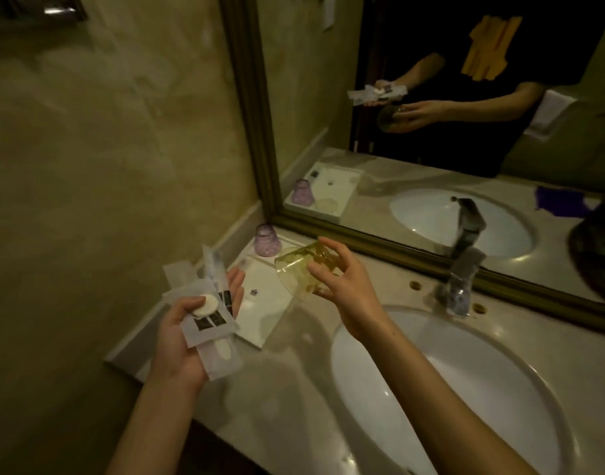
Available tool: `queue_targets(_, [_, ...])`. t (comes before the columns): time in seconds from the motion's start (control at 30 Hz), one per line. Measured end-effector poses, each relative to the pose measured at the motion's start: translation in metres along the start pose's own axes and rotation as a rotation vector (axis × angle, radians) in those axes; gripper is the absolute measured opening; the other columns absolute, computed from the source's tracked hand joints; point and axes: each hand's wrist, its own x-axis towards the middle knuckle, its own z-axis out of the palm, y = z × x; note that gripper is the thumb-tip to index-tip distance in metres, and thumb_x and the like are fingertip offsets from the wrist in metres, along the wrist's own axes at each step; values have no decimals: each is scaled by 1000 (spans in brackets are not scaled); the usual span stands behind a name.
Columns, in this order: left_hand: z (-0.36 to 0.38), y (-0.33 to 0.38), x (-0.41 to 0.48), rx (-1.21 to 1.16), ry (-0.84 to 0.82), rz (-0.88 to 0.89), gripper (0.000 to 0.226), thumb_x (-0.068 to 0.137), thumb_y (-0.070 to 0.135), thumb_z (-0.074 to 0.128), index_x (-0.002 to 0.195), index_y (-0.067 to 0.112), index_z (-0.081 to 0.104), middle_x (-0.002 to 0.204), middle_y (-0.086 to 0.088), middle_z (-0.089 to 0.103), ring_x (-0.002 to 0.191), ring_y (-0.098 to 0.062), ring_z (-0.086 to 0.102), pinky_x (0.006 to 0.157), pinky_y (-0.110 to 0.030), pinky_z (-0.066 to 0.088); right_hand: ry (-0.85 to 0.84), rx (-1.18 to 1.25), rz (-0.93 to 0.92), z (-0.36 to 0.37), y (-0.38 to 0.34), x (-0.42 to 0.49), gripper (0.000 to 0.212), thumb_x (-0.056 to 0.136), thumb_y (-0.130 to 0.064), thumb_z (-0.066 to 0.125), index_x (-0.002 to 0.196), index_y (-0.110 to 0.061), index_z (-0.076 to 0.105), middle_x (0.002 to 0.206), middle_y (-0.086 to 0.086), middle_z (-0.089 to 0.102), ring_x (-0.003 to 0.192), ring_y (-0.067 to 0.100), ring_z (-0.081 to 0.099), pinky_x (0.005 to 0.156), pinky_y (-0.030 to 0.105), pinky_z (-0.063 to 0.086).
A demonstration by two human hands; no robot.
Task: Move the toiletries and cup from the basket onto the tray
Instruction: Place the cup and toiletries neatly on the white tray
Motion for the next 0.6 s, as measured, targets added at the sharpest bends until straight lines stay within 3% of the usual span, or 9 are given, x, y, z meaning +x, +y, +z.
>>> queue_targets(0.13, [-9, -9, 13, 9, 60, 41, 48, 85, 6, 46, 125, -5, 70, 127, -26, 72, 113, -34, 73, 102, -46, 54, 47, -210, -41, -1, 36, 41, 49, 88, -17, 80, 131, -32, 60, 118, -7, 68, 110, 16, 69, 95, 46, 60])
queue_targets(0.23, [-15, -16, 26, 22, 78, 30, 44, 82, 4, 47, 112, -6, 77, 127, -27, 71, 111, -35, 74, 106, -47, 48, 104, -388, -74, -4, 63, 69, 52, 83, -18, 82, 129, -27, 59, 119, -1, 69, 110, 19, 66, 99, 43, 56])
queue_targets(0.3, [-19, -19, 35, 95, 124, 25, 37, 81, 4, 49, 95, -2, 83, 115, -26, 77, 101, -34, 78, 94, -46, 59, 131, -468, -88, -3, 77, 86, 54, 82, -17, 82, 130, -23, 59, 121, 4, 68, 110, 21, 65, 96, 36, 54])
queue_targets(0.37, [-19, -17, 46, 143, 155, -4, 36, 80, 5, 51, 93, 0, 84, 106, -23, 80, 91, -32, 80, 79, -45, 66, 144, -533, -97, -1, 89, 106, 57, 81, -16, 83, 132, -21, 58, 123, 8, 65, 109, 23, 62, 90, 26, 47])
queue_targets(0.43, [-21, -12, 58, 153, 167, -52, 41, 80, 6, 51, 110, -3, 79, 115, -24, 77, 98, -33, 79, 88, -48, 63, 165, -589, -102, 3, 102, 127, 58, 81, -14, 82, 133, -19, 57, 124, 10, 63, 111, 25, 60, 88, 23, 41])
queue_targets(0.53, [-25, 2, 79, 155, 103, -157, 59, 83, 6, 48, 140, 3, 60, 140, -22, 65, 133, -34, 60, 122, -47, 35, 205, -659, -112, 15, 119, 155, 59, 84, -12, 80, 137, -19, 56, 132, 11, 59, 119, 28, 57, 92, 25, 42])
queue_targets(0.6, [-28, 14, 94, 203, 99, -190, 63, 83, 6, 47, 146, 4, 54, 145, -21, 61, 141, -34, 52, 125, -48, 27, 213, -705, -101, 26, 128, 174, 59, 86, -11, 79, 139, -19, 55, 137, 10, 58, 124, 30, 53, 101, 32, 44])
